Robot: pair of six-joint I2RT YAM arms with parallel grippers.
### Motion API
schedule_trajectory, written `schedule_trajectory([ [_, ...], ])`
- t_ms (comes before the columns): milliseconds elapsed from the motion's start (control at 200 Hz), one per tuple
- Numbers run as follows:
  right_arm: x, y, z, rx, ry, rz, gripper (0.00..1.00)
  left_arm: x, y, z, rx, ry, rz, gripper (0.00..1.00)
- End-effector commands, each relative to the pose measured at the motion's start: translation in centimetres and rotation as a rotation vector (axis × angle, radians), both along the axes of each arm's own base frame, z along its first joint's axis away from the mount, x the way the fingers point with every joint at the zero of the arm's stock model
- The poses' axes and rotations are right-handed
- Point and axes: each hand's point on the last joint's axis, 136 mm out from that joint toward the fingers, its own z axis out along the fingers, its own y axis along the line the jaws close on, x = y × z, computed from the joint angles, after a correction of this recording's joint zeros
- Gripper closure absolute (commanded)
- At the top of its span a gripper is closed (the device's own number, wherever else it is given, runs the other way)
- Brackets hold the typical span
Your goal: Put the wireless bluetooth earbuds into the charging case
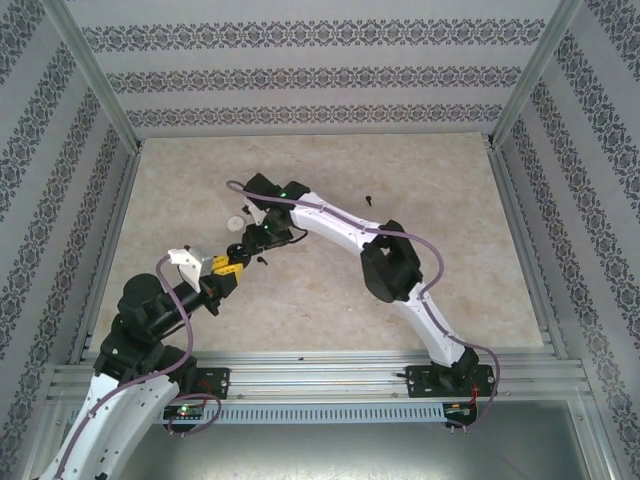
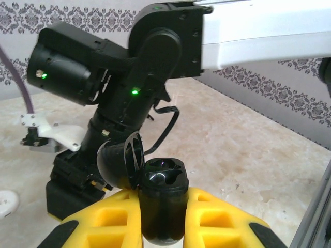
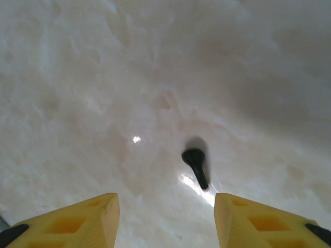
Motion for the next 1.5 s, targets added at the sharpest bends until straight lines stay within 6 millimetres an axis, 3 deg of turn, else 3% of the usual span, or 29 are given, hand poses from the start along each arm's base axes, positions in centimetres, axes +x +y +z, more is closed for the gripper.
schedule_trajectory([
  [0, 0.1, -0.5, -0.8, -0.085, -0.018, 0.065, 0.5, -0.3, 0.9, -2.1, 0.028, 0.07, 0.046, 1.0],
  [315, 0.7, -1.1, -3.7, -0.198, -0.076, 0.16, 0.49, -0.3, 0.7, -3.3, -0.003, 0.116, 0.038, 1.0],
  [719, -1.1, -0.2, -6.5, -0.234, -0.059, 0.21, 0.48, -0.3, 0.5, -3.8, -0.016, 0.125, 0.035, 1.0],
  [999, -1.9, -1.0, -7.8, -0.28, -0.031, 0.223, 0.74, -0.1, 0.5, -4.1, -0.007, 0.123, 0.036, 1.0],
  [1134, -1.4, -3.0, -6.6, -0.325, -0.031, 0.174, 0.82, 0.0, -0.2, -4.0, -0.041, 0.121, 0.001, 1.0],
  [1304, -1.7, -5.9, -6.7, -0.278, 0.008, 0.075, 0.86, 0.4, -1.1, -3.0, -0.088, 0.102, -0.043, 1.0],
  [1494, -3.2, -12.7, -8.1, -0.303, 0.074, -0.069, 0.85, 1.4, -1.8, -1.2, -0.193, 0.075, -0.059, 1.0],
])
